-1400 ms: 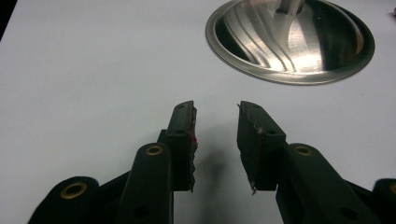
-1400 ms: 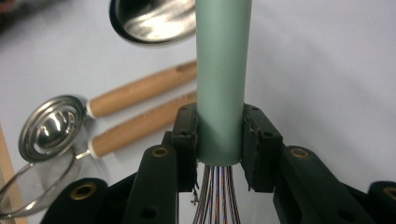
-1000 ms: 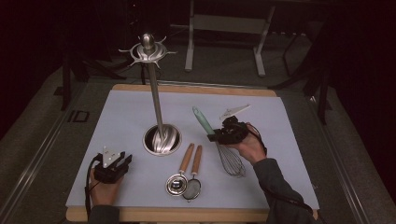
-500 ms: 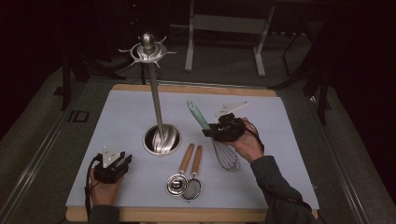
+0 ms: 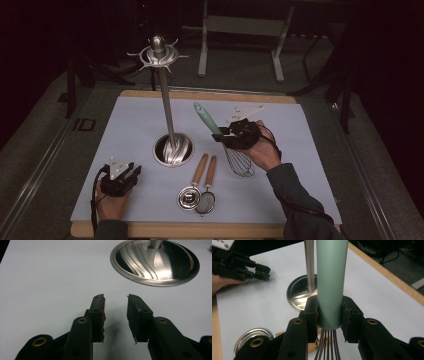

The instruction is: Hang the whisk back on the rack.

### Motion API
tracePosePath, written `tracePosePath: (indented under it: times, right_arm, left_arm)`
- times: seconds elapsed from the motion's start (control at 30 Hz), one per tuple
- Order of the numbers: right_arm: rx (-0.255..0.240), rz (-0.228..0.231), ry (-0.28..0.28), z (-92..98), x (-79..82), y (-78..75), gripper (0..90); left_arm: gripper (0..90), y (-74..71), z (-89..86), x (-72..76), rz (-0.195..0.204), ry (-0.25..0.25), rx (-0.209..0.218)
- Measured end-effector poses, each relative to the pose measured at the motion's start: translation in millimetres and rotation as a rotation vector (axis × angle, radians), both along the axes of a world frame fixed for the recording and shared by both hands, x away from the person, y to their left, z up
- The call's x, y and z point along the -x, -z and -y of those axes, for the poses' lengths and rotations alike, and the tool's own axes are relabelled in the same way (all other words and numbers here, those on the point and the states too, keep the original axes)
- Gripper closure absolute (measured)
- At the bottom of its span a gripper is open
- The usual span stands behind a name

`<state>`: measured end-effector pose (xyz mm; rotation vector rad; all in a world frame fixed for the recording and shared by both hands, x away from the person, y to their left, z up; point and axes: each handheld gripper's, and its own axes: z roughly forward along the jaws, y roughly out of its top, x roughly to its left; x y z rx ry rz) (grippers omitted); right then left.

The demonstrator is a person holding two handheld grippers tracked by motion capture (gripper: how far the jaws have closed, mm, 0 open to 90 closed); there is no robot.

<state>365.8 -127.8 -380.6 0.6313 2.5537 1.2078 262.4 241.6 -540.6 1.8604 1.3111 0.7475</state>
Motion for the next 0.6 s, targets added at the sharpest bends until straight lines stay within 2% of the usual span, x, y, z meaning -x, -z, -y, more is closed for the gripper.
tracePosePath:
  times: [0.6]
  right_arm:
    - [-0.026, 0.147, -0.111, -2.1, 4.0, -30.1, 69.0]
  left_arm:
    - [67.6, 0.0, 0.1, 0.1, 0.000, 0.000, -0.001]
